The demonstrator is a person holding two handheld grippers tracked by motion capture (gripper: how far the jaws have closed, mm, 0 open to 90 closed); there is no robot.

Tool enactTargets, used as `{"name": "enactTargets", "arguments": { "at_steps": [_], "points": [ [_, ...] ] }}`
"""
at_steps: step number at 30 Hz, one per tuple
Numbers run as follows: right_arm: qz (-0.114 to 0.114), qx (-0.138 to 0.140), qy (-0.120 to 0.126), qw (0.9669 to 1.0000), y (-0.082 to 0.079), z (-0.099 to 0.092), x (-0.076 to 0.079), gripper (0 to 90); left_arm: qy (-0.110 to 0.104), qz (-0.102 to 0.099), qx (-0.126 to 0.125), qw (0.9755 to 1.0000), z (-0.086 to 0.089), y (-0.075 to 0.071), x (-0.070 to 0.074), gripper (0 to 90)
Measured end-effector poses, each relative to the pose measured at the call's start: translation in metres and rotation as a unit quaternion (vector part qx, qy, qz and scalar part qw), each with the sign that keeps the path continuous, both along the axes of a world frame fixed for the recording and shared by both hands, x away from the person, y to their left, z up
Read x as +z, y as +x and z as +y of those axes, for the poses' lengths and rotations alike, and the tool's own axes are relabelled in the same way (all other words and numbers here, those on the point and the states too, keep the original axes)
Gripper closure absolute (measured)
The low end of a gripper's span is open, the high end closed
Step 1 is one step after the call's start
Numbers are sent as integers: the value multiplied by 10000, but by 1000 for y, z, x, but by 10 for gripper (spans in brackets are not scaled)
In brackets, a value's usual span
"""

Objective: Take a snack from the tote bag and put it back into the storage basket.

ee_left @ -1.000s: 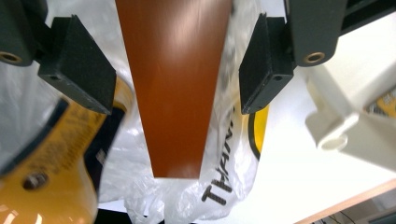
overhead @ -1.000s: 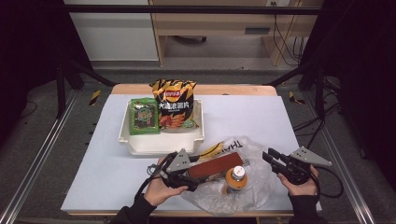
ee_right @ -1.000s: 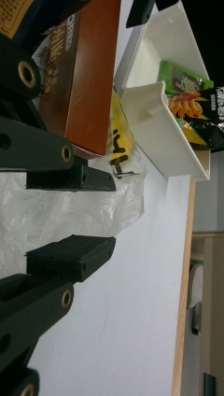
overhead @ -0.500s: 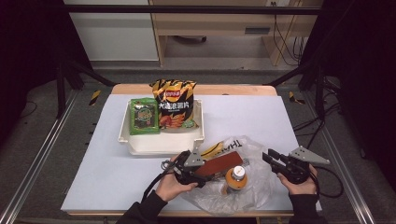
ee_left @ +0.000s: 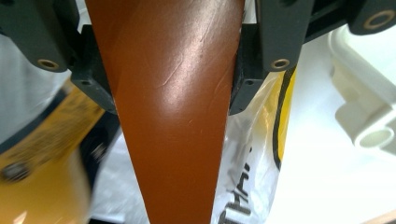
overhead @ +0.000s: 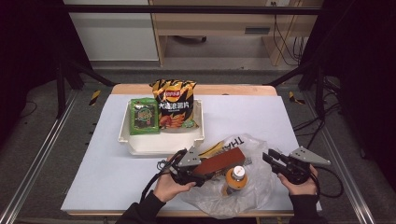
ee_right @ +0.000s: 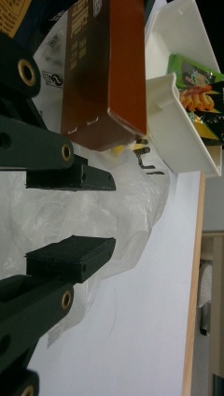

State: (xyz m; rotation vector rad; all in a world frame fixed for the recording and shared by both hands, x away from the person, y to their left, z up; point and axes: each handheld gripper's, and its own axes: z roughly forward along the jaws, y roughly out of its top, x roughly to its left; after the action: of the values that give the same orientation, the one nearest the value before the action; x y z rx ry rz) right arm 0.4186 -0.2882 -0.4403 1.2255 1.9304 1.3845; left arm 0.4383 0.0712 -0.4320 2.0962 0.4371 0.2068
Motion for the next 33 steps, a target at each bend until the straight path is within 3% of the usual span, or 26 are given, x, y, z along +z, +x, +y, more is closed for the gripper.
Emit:
{"name": "enactTargets", "arguments": {
  "at_steps": [7, 13, 20, 33],
  "points": [
    [-109, -4, -3, 9999, -2, -2, 4, 638, -309, -140, -96, 9994, 4, -7, 22, 431],
    [-255, -68, -59, 9996, -5, -3, 11, 603, -448, -214, -76, 9987, 17, -9, 38, 431],
    [-305, -132, -77, 9994, -7, -3, 15, 538, -496, -301, -4, 9983, 35, -7, 50, 431],
    [-319, -279, -151, 9990, -7, -2, 16, 413, -461, -409, 329, 9976, 74, 4, 56, 431]
  ]
}}
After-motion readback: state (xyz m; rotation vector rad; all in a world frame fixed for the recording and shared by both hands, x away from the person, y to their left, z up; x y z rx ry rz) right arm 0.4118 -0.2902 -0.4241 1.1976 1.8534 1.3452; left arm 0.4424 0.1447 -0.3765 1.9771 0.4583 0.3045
